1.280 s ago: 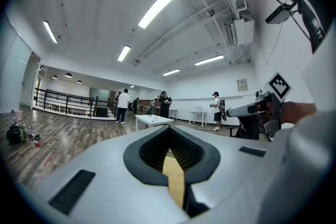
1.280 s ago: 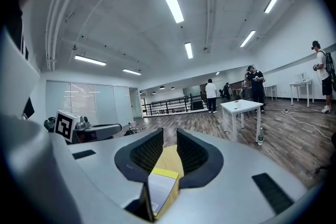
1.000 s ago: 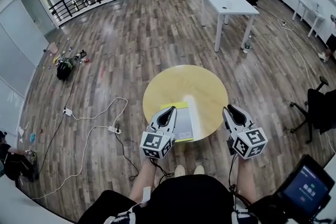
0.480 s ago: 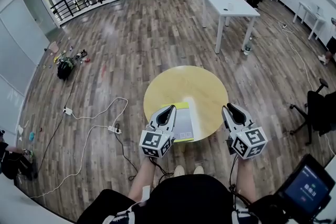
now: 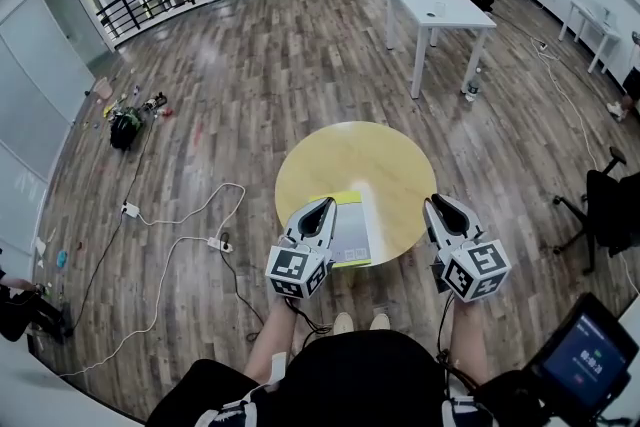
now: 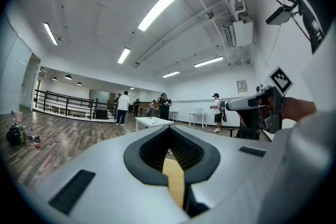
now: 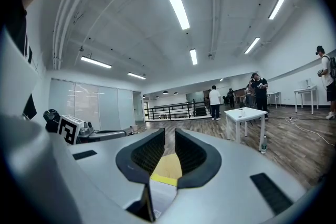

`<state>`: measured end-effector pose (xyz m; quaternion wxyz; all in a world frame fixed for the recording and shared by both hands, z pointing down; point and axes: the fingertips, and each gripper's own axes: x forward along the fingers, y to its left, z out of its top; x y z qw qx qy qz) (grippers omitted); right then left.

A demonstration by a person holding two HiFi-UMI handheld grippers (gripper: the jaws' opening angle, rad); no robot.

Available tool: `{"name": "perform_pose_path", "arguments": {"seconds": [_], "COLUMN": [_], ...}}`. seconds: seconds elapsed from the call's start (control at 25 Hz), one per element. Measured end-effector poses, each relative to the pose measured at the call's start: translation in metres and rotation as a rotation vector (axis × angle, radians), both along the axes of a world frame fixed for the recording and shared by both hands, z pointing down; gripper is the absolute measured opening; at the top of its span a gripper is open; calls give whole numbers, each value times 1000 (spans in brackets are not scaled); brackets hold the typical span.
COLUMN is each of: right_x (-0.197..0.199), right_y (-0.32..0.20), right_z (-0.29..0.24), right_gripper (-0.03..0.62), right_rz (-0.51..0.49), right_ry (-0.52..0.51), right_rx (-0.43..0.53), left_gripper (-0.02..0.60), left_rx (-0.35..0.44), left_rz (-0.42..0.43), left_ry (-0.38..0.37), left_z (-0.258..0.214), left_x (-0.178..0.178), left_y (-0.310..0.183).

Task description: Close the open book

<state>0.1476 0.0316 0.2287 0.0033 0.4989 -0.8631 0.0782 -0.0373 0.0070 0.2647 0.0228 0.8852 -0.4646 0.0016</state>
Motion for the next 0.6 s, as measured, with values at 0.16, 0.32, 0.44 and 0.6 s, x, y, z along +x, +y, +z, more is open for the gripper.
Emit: {"name": "perform_pose_path", "arguments": {"seconds": [0.16,0.32,0.44,0.6], "right_x": [-2,-4,-7,-10], "right_y": [1,3,6,8], "right_z": [-2,2,2,-1], "right_gripper": [66,66,66,66], "right_rz": [1,-4,-5,-8], "right_ry": [-9,-3,-5,-3], "right_rx": [4,1,0,-4], "left_gripper": [-2,-2,-2,-2], "left_rx": [2,2,3,2], "left_rz": [-2,-5,-6,-7], "left_ry": [1,4,5,7], "left_z": [-2,3,3,-1], "left_x": [-2,-4,-6,-9], "left_y": [1,4,6,8]}}
